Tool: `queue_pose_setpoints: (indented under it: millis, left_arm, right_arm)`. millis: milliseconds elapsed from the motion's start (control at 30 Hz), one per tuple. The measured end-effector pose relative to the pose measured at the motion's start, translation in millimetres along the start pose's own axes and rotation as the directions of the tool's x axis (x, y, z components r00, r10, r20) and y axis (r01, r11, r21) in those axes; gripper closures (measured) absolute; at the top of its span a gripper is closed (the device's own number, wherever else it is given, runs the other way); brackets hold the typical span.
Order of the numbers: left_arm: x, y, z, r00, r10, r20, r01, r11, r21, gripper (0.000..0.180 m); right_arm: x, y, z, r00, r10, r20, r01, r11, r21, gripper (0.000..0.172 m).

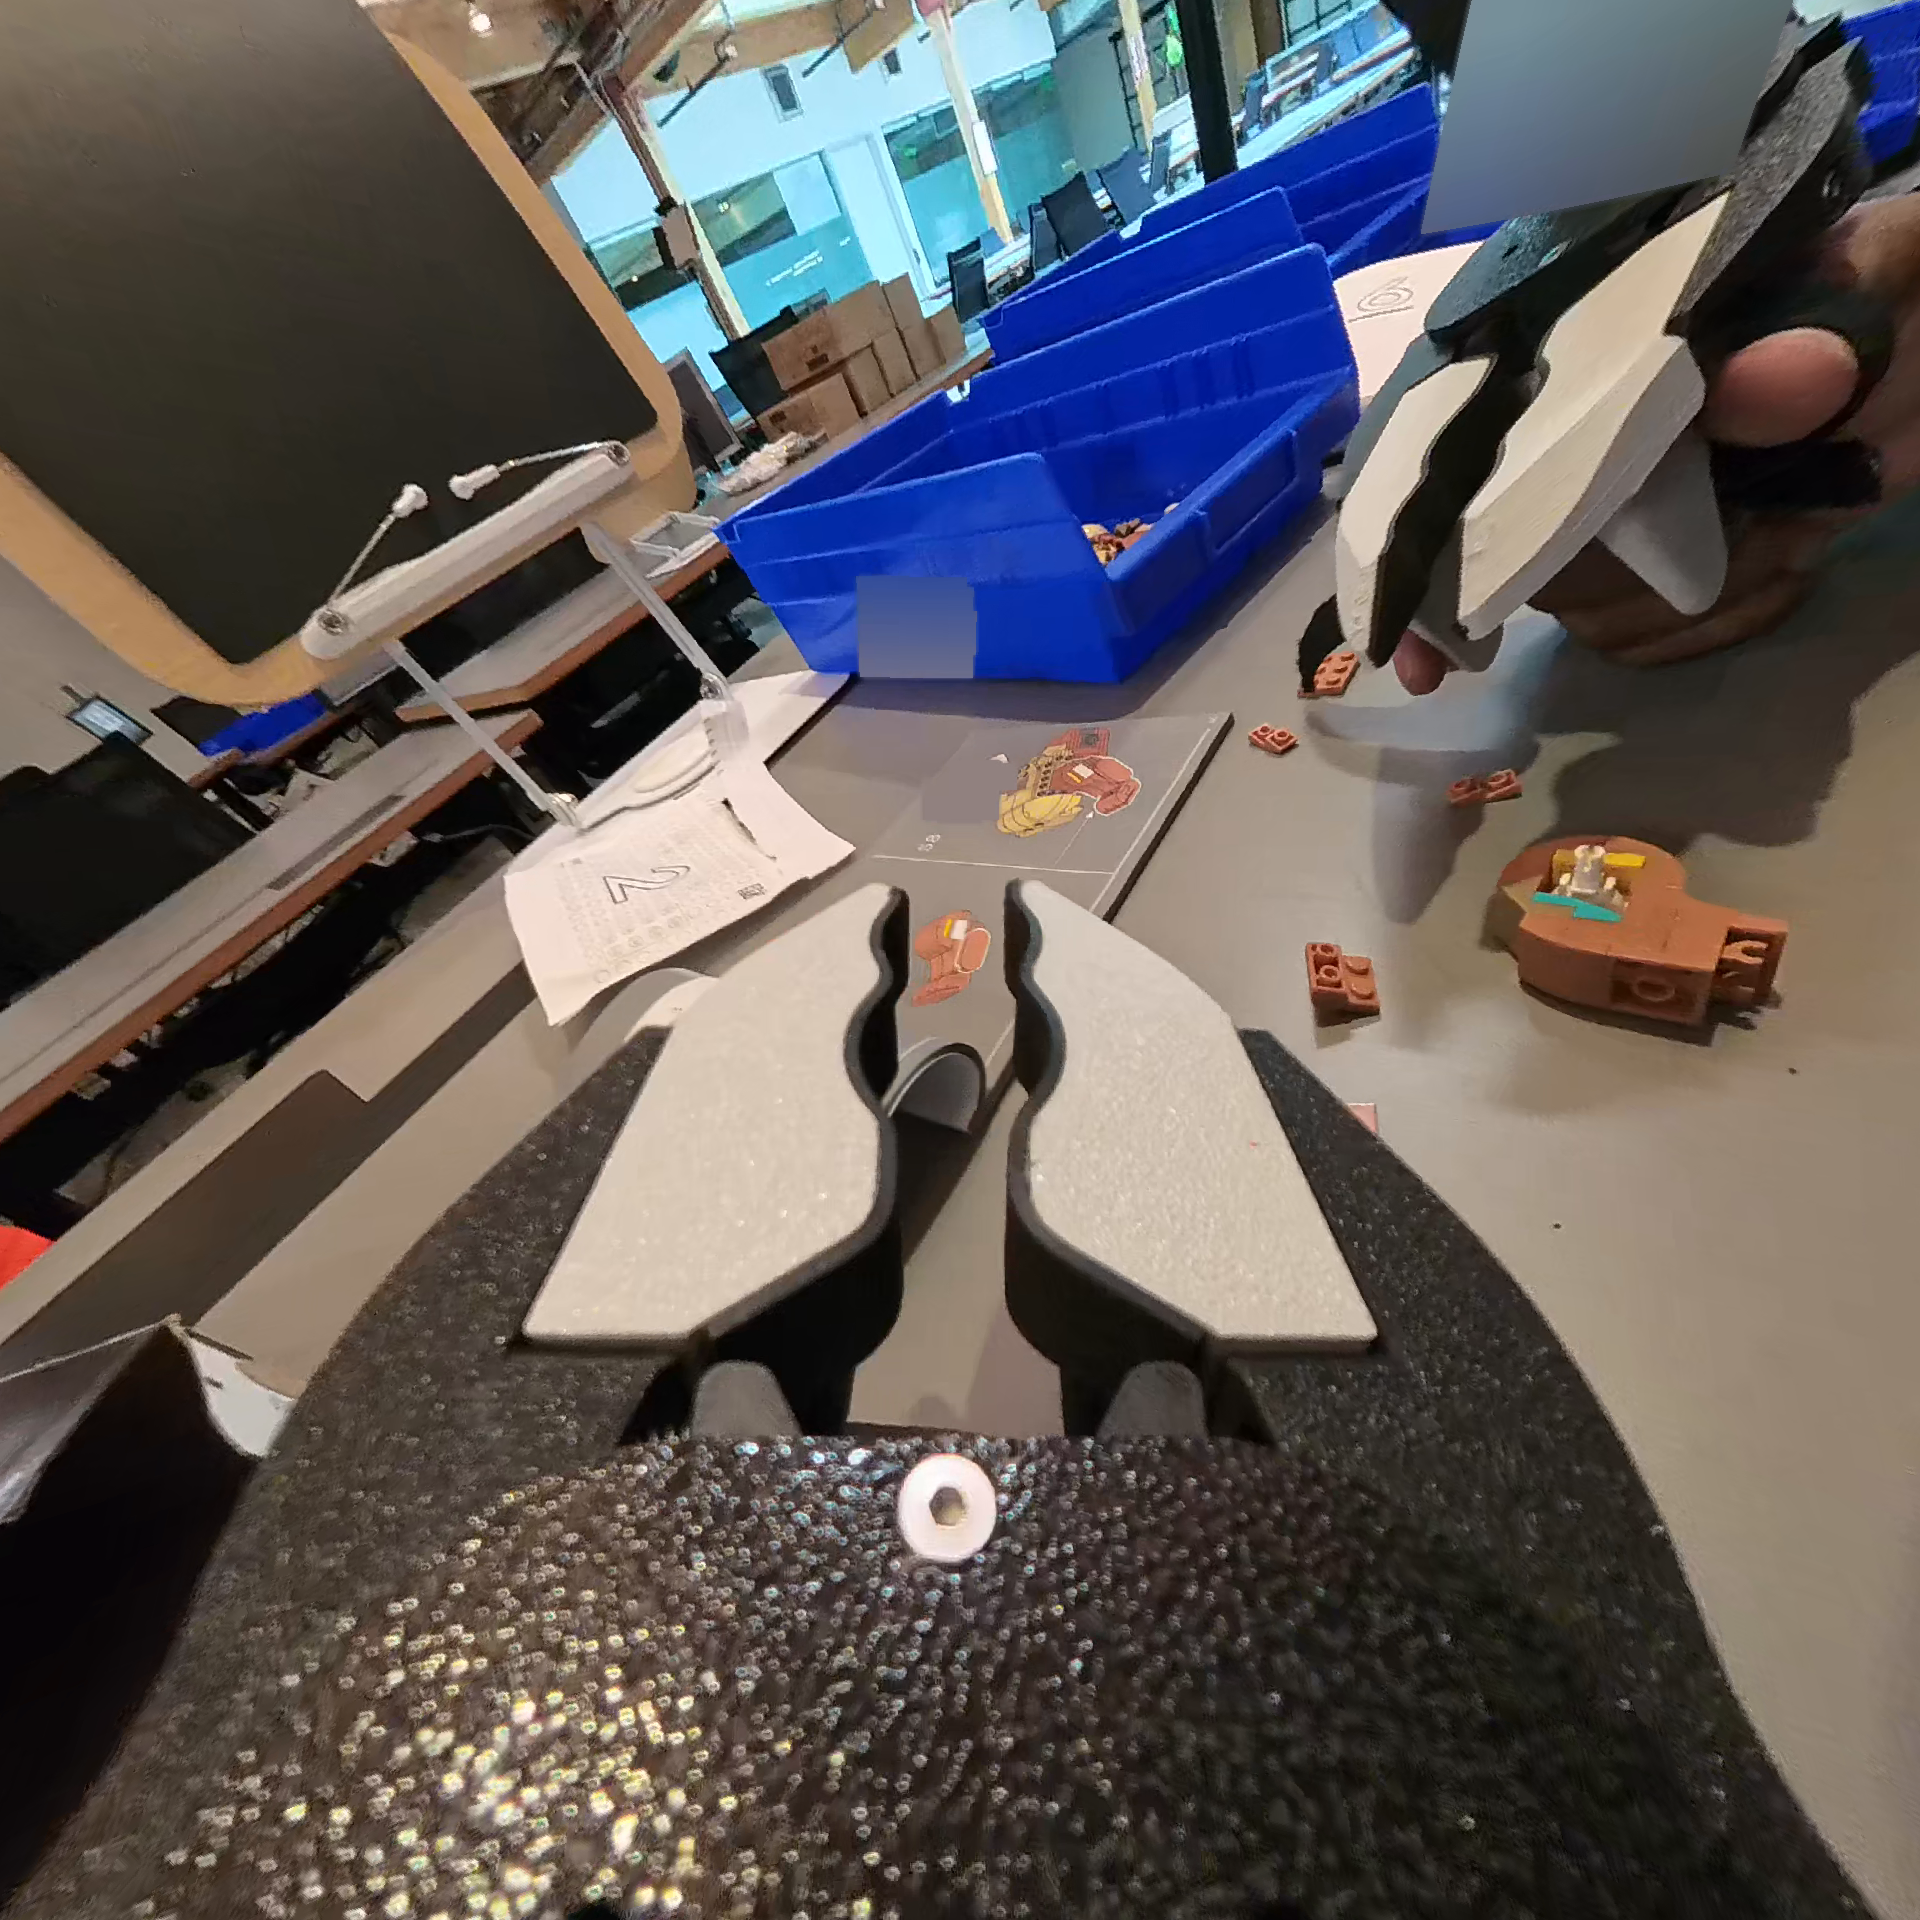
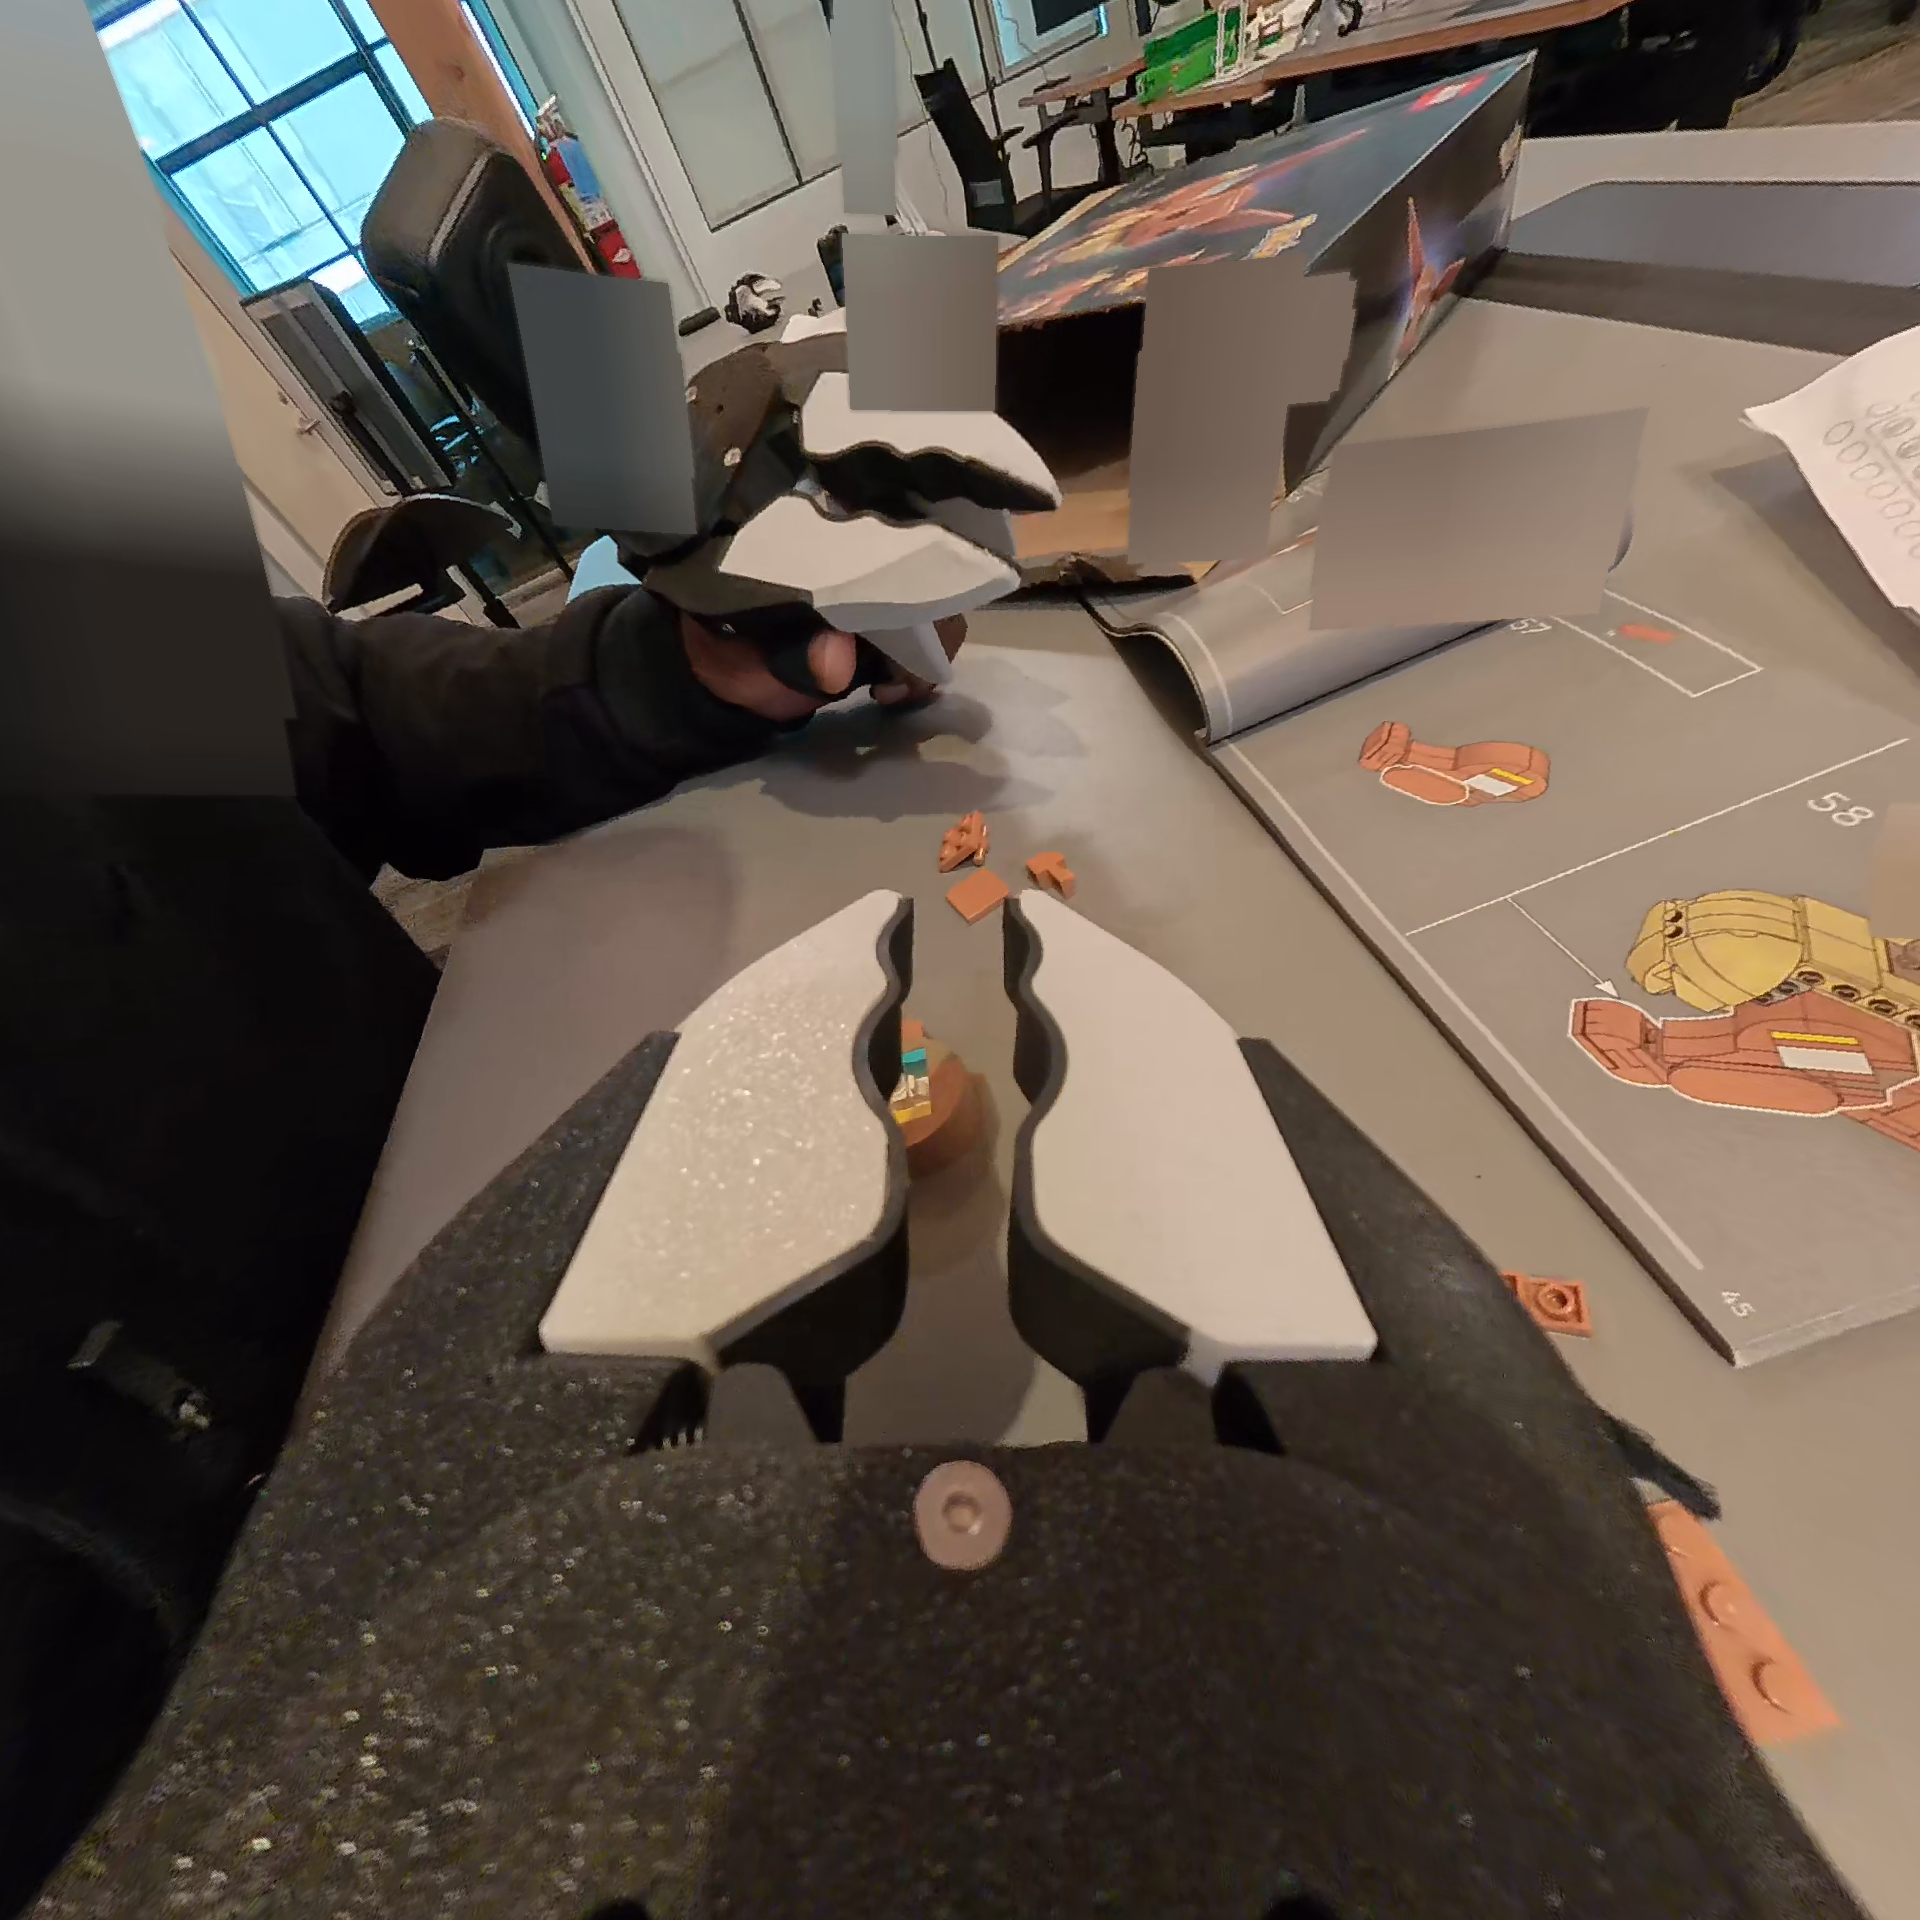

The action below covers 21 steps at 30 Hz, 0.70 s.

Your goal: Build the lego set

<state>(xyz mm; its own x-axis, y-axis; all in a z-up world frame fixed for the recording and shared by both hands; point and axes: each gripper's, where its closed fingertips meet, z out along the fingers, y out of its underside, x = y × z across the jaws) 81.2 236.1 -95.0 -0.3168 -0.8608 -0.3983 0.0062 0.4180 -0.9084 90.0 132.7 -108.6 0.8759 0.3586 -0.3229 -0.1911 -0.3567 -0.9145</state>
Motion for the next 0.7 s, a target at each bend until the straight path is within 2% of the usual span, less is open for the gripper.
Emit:
queue_pose_setpoints:
  millis: [333, 533, 700]
  left_arm:
    - [2.3, 1.6, 1.9, 0.998, 0.056, 0.016, -0.056, 0.998, -0.012, 0.164]
    - [-4.1, 5.4, -4.5, 0.998, 0.047, 0.043, -0.046, 0.998, -0.03, 0.165]
    - [-12.2, 8.8, -7.7, 0.999, -0.017, 0.049, 0.019, 0.999, -0.045, 0.165]
  right_arm:
    - [4.3, 0.9, -0.4, 1.0, 0.011, -0.024, -0.012, 1.0, -0.007, 0.156]
    - [4.3, 2.1, 0.2, 1.0, 0.009, -0.028, -0.009, 1.0, -0.016, 0.156]
    - [6.6, 4.7, -0.6, 0.999, 0.04, -0.032, -0.04, 0.999, -0.028, 0.156]
